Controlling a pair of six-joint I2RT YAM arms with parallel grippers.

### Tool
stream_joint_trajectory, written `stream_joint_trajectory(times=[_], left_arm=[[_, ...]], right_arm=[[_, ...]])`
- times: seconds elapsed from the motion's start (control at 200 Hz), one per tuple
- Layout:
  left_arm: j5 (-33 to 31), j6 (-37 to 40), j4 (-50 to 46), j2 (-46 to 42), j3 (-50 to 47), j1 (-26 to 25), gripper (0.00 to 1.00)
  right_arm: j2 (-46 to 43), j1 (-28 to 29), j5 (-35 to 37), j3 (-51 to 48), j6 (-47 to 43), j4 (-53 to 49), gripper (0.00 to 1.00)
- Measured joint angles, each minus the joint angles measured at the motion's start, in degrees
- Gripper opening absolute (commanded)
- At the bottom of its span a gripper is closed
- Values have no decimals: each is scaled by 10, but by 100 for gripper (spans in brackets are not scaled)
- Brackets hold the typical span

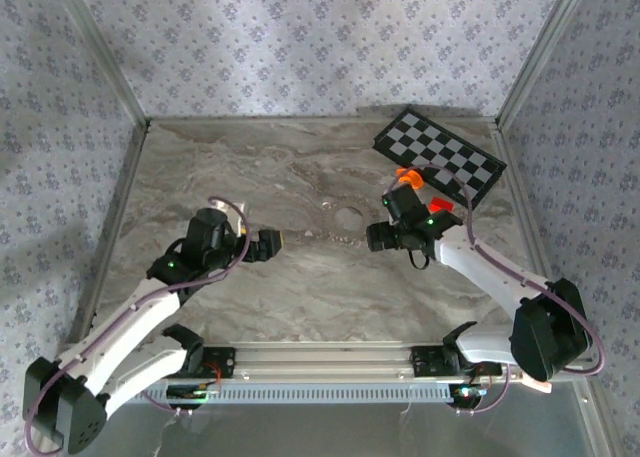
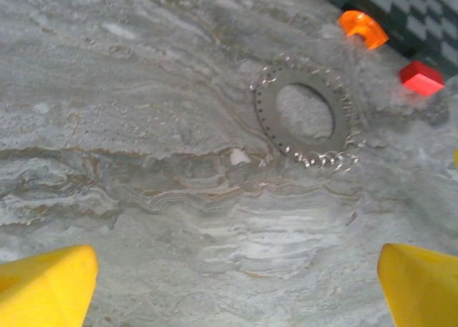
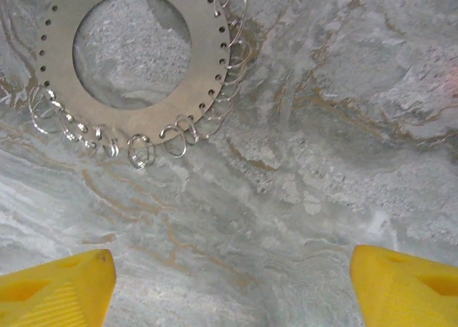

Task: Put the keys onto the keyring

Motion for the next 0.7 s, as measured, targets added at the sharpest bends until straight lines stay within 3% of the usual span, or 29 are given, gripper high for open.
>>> stream_joint_trajectory(times=[0.21,0.51,0.7], left_arm=[[19,-8,-9,-40,-19,-1,100],[17,-17,-17,-85,-28,-1,100],[15,-21,-17,-93,-47,-1,100]], right_arm=[[40,8,-9,31,-2,-16,79],[104,38,-10,73,-6,-18,59],[168,62,-8,117,-7,-22,52]])
